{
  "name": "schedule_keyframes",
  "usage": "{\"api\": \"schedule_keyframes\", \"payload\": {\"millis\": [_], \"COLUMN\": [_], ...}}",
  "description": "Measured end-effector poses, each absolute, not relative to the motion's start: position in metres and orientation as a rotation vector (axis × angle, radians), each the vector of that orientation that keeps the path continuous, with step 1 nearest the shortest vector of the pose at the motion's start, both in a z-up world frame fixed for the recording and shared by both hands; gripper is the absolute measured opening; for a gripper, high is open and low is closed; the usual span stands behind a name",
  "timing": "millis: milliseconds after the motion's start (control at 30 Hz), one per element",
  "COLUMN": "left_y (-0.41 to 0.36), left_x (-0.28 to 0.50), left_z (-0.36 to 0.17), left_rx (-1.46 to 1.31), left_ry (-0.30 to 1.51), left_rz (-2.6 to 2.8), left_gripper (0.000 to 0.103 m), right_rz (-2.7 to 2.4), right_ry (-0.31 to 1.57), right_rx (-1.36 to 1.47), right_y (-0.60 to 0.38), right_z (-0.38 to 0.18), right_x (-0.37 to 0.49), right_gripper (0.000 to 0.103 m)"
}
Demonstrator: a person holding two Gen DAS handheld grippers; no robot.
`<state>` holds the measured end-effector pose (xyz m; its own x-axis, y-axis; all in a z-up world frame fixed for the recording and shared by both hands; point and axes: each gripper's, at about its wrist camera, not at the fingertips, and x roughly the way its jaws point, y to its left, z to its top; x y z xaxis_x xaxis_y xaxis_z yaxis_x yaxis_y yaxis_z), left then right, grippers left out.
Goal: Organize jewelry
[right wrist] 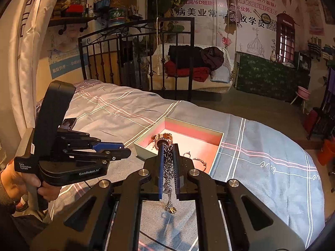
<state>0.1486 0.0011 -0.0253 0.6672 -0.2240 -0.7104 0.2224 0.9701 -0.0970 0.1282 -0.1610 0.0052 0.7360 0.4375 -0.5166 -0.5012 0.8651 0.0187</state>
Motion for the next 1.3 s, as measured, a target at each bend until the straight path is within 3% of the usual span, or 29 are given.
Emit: {"api": "schedule_keyframes", "payload": {"millis": [400, 467, 633, 767, 933, 1033, 1233, 1300], "left_y": [-0.003, -0.002, -0.005, -0.005, -0.005, -0.007, -0.006, -0.003], "left_x": [0.158, 0.161, 0.165, 0.167, 0.168, 0.166, 0.161, 0.161], "left_z": [-0.062, -0.062, -0.053, -0.044, -0.039, -0.040, -0.040, -0.037], "left_rx": [0.027, 0.035, 0.037, 0.025, 0.029, 0.036, 0.045, 0.028], "left_ry": [0.900, 0.902, 0.883, 0.861, 0.844, 0.838, 0.810, 0.791], "left_rz": [-0.242, -0.231, -0.235, -0.237, -0.233, -0.256, -0.256, -0.265], "left_gripper": [0.017, 0.023, 0.024, 0.040, 0.043, 0.058, 0.068, 0.081], "right_rz": [0.517, 0.516, 0.518, 0.521, 0.520, 0.518, 0.519, 0.520], "right_ry": [0.577, 0.576, 0.563, 0.539, 0.517, 0.512, 0.503, 0.499], "right_rx": [-0.125, -0.126, -0.130, -0.135, -0.139, -0.142, -0.148, -0.148], "right_y": [-0.160, -0.160, -0.157, -0.156, -0.156, -0.154, -0.153, -0.153], "right_z": [-0.009, -0.009, -0.005, 0.002, 0.011, 0.013, 0.016, 0.018], "right_x": [0.138, 0.139, 0.140, 0.140, 0.140, 0.140, 0.140, 0.140], "right_gripper": [0.008, 0.008, 0.008, 0.008, 0.008, 0.008, 0.008, 0.008]}}
